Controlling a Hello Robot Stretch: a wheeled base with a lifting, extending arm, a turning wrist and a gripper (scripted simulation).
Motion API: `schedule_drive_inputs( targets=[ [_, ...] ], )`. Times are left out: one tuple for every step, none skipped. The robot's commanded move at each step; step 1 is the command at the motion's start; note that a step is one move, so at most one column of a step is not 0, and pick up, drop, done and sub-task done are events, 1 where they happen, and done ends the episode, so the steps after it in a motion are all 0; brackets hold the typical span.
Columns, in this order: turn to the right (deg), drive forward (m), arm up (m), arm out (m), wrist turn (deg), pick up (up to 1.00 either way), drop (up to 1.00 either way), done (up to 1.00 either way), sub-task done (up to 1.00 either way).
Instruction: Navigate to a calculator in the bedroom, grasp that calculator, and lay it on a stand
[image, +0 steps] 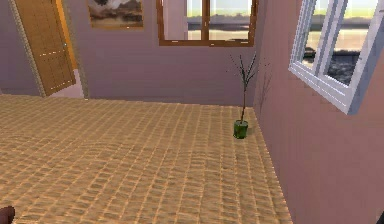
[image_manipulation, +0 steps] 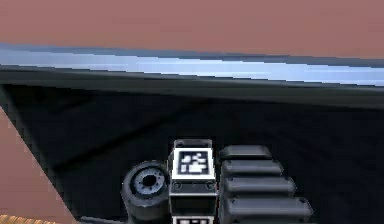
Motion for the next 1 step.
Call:
schedule_drive_inputs(
  targets=[
    [0.0,0.00,0.00,0.04,0.0,0.00,0.00,0.00,0.00]
  ],
)
